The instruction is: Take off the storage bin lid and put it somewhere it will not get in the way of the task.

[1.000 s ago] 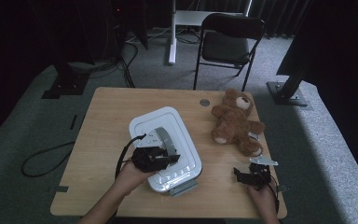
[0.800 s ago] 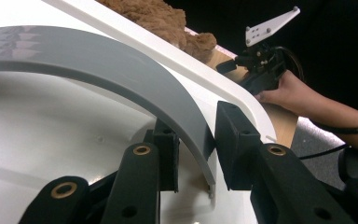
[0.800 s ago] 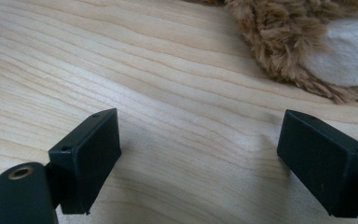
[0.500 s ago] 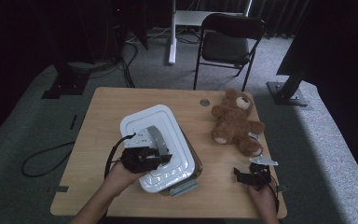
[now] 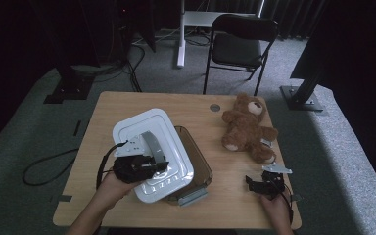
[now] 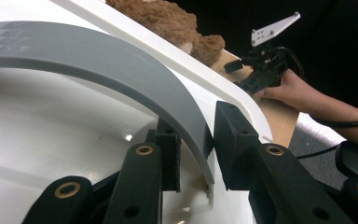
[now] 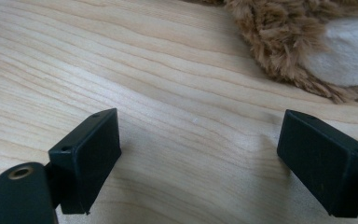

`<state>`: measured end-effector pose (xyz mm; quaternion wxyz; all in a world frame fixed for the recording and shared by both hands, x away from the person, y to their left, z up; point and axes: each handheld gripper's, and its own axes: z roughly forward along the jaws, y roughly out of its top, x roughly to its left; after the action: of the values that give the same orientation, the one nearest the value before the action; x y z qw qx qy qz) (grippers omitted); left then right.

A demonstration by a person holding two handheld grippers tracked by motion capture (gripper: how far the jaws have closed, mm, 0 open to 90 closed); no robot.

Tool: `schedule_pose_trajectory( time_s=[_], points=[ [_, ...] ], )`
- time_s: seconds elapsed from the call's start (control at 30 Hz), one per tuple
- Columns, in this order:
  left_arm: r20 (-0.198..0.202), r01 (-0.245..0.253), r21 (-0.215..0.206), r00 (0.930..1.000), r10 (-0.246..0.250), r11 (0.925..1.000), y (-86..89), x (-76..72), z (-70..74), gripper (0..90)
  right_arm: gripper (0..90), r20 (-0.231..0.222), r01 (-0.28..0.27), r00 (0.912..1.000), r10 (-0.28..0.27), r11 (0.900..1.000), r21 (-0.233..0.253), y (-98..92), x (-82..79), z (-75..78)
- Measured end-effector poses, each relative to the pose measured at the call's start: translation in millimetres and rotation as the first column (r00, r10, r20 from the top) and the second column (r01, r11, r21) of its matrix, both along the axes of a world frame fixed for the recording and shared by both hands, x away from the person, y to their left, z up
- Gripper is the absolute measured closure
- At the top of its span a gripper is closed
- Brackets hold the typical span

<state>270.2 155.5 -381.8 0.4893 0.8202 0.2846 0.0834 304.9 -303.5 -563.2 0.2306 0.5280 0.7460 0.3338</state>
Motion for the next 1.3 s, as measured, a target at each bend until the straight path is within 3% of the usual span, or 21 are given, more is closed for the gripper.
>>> schedule_pose_trajectory(
  time_s=[0.4,0.87,1.1,1.3],
  points=[
    [0.003,-0.076,0.002,0.9971,0.076,0.9971,37.3,-8.1,-0.9,73.0,12.3,0.000,0.001,1.0000,-0.001,1.000,-0.001,-0.1,0.0,0.0],
    [-0.006,-0.124,0.010,0.9922,0.125,0.9922,75.1,-19.1,-7.4,73.0,12.3,0.000,0.001,1.0000,-0.001,1.000,-0.001,-0.1,0.0,0.0],
    [-0.008,-0.138,0.026,0.9903,0.138,0.9901,86.1,-23.3,-10.5,73.0,12.3,0.000,0.001,1.0000,-0.001,1.000,-0.001,-0.1,0.0,0.0],
    [-0.023,-0.162,0.033,0.9864,0.163,0.9862,100.3,-26.1,-20.2,72.9,12.3,0.000,0.001,1.0000,-0.001,1.000,-0.001,-0.1,0.0,0.0]
  ],
)
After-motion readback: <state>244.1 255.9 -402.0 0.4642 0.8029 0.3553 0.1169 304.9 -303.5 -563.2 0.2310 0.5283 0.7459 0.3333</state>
